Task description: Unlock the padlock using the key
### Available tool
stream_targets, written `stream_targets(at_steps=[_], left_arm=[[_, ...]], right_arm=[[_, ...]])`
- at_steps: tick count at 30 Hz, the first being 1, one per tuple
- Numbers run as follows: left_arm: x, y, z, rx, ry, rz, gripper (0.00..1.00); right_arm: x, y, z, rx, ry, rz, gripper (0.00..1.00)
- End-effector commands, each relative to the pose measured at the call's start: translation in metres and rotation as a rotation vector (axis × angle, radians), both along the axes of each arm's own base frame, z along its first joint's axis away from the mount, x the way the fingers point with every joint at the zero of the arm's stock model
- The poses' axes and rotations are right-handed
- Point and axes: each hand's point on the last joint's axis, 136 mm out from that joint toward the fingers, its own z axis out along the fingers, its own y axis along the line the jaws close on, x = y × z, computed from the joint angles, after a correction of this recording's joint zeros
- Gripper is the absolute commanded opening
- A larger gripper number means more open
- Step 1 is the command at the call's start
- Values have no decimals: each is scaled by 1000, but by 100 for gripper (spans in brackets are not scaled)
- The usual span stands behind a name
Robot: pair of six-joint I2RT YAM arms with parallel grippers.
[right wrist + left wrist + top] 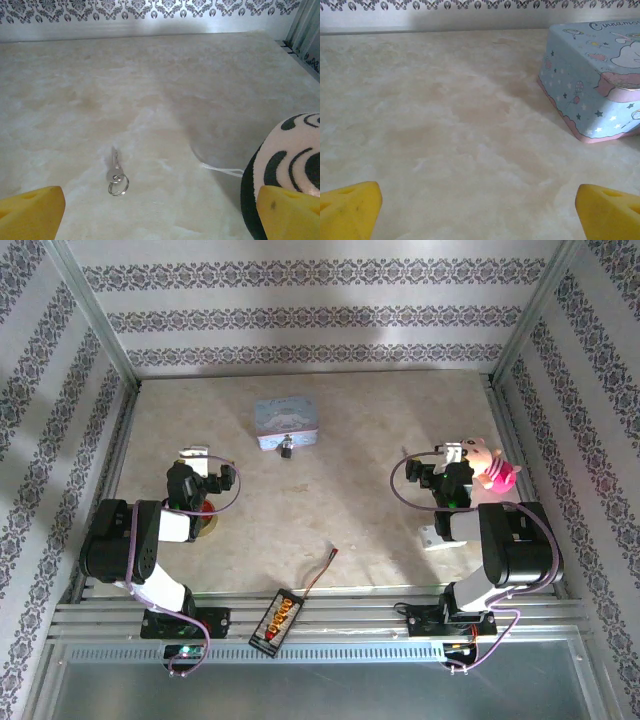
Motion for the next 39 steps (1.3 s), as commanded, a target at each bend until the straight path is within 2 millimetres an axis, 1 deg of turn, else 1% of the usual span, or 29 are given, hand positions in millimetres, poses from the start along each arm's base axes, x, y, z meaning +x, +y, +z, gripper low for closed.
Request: stream_targets(at_steps=[1, 32, 36, 39], left_arm=[[1, 2, 1, 0, 4, -4, 99], [2, 2, -1, 1, 10, -3, 99], [1, 2, 0, -2, 7, -3, 99], [1, 10, 4, -5, 3, 48, 99]], right_arm=[[5, 1, 14, -8, -40, -4, 98], [5, -1, 15, -8, -35, -14, 98], [6, -5, 21, -7, -30, -42, 98], [7, -8, 26, -9, -6, -55, 98]])
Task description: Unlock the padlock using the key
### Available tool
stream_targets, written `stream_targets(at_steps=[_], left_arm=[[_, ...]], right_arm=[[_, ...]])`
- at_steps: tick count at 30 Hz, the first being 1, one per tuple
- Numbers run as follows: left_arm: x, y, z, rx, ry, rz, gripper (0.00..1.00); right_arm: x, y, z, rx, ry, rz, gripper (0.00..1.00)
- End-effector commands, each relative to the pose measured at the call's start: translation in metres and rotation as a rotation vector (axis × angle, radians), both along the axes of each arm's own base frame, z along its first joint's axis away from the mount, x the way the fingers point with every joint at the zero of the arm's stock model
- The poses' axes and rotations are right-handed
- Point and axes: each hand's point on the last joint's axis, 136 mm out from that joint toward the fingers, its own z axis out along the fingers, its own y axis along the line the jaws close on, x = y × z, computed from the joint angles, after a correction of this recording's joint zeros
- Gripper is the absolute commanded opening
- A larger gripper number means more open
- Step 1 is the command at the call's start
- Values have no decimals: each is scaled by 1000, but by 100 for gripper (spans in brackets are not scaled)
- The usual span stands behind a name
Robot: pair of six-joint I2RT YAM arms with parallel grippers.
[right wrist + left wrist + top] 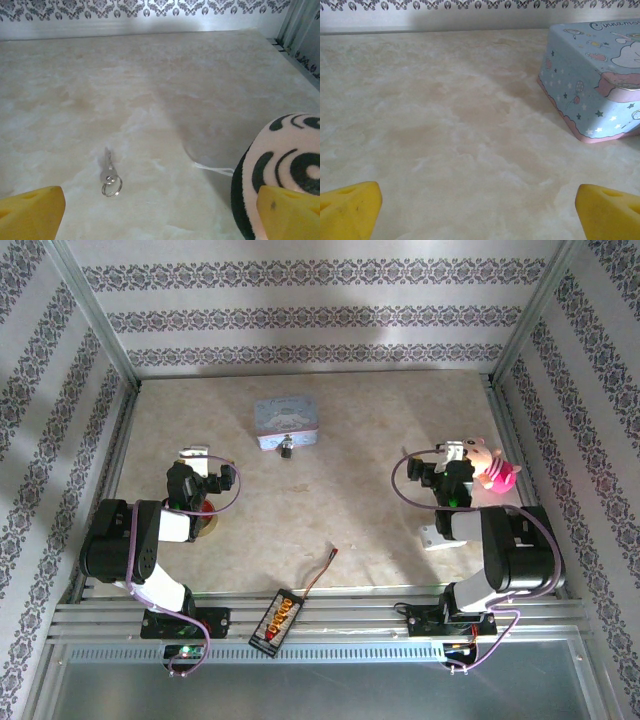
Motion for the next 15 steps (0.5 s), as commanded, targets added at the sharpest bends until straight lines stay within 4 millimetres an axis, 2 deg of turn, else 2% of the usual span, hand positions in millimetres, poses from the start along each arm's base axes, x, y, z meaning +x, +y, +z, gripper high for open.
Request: stream_targets(at_steps=[1, 7, 11, 15], left_arm=[[0, 11, 8, -6, -6, 52, 99], [-11, 19, 34, -2, -37, 102, 99], [-19, 26, 64, -43, -76, 162, 99], [-21, 21, 88, -158, -102, 167, 99]], right_arm=[[6, -3, 22, -2, -16, -34, 98], [-1, -11, 39, 22, 35, -96, 98], [-3, -4, 46, 65, 96, -89, 97], [-2, 16, 45, 70, 183, -62, 82]])
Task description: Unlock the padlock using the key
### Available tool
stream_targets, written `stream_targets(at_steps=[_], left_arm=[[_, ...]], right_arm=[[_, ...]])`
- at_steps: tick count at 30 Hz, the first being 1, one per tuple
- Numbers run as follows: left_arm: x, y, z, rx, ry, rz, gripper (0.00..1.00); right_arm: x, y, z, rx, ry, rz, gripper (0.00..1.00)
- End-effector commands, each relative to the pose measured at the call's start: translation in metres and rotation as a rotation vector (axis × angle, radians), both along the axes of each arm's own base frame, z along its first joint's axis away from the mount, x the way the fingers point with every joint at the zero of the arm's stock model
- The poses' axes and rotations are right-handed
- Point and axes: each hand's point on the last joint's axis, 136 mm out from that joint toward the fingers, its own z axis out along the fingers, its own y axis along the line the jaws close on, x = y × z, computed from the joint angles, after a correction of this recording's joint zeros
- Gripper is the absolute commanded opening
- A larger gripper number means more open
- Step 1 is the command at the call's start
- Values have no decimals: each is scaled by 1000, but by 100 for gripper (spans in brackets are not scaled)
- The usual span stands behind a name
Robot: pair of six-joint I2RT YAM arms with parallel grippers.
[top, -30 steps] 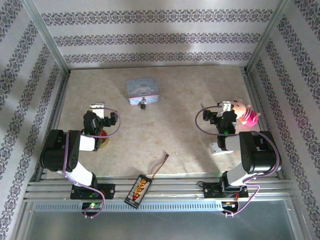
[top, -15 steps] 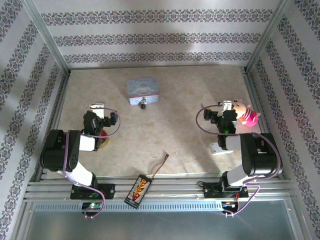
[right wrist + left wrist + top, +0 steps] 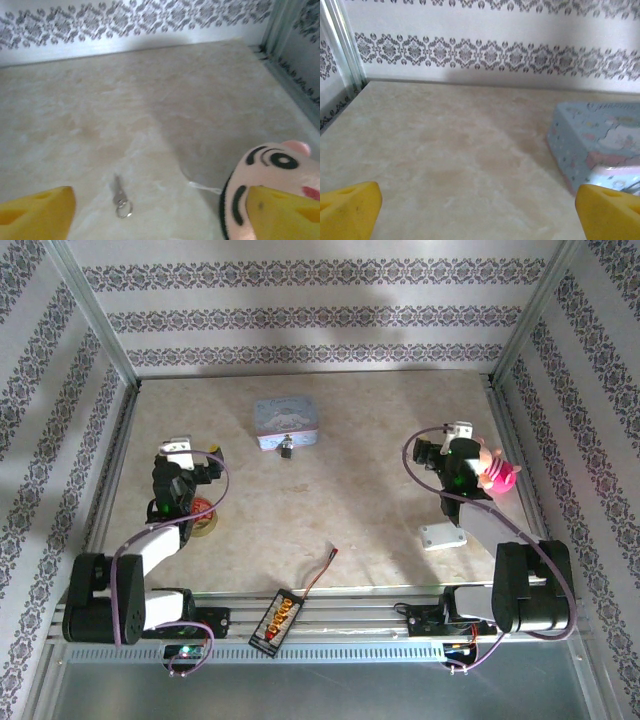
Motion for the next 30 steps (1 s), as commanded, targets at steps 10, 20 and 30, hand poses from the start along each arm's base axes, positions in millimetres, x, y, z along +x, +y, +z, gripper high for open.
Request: stream_targets(at_steps=[10, 20, 30], left_arm=[[-2, -8, 29, -344, 41, 17, 99], [-5, -14, 33, -428, 41, -2, 99], [-3, -17, 26, -450, 60, -8, 99]], right_arm=[[2, 41, -35, 144, 333, -36, 57], [17, 38, -77, 145, 554, -72, 57], [36, 37, -105, 184, 699, -72, 52]])
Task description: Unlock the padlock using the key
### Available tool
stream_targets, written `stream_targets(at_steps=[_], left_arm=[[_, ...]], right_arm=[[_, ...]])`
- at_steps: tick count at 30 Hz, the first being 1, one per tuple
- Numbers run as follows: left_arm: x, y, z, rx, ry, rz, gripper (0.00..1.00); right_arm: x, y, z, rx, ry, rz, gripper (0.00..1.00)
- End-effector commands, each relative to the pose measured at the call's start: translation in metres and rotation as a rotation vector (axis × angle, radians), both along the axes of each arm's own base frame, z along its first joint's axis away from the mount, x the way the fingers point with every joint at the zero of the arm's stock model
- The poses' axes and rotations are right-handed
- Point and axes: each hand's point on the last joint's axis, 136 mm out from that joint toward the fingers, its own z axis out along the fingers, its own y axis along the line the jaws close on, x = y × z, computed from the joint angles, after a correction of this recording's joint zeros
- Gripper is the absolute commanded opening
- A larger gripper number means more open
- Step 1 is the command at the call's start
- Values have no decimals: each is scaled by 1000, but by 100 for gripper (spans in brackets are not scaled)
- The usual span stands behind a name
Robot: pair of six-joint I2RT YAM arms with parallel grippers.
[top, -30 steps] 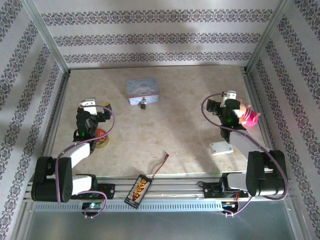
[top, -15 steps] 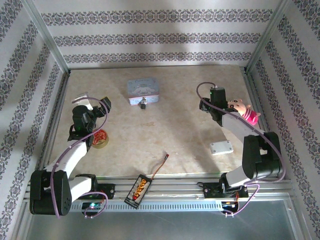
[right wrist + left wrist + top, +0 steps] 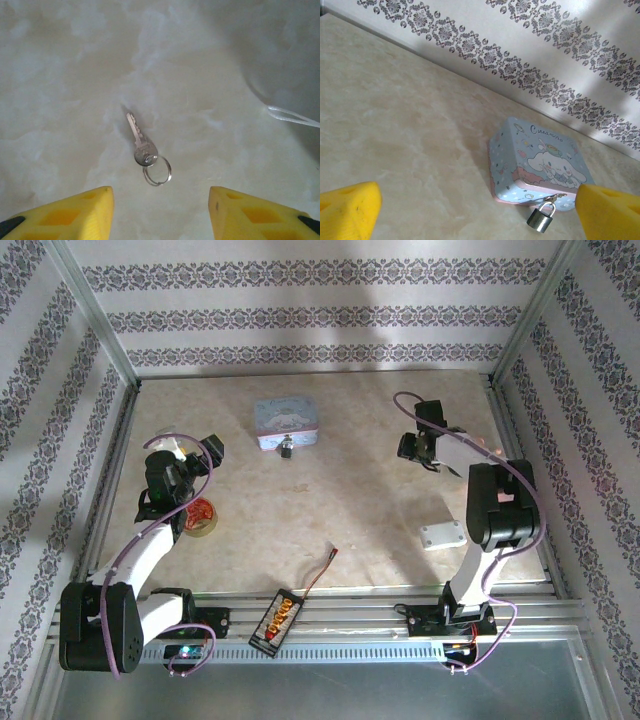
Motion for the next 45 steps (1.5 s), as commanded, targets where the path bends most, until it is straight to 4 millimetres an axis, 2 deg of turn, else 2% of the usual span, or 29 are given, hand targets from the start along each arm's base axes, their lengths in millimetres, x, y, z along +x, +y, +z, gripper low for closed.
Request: stream_targets(at_steps=[1, 16, 23, 29, 36, 42, 45], left_arm=[[2, 1, 2, -23, 2, 2, 99], [5, 2, -3, -24, 6, 3, 99], [6, 2, -2, -25, 5, 6, 99], [6, 3, -4, -26, 8, 8, 99], [7, 3, -5, -32, 12, 10, 99], [8, 3, -5, -37, 11, 12, 99], [8, 2, -2, -50, 12, 13, 99]], right_arm=[[-2, 2, -7, 16, 71, -6, 52], [7, -3, -37, 56, 175, -89, 44], [12, 0, -46, 76, 187, -92, 40], [15, 3, -46, 86, 182, -84, 34], [15, 5, -46, 91, 183, -73, 24], [15, 8, -44, 81, 177, -57, 0], [16, 15, -37, 73, 163, -17, 0]])
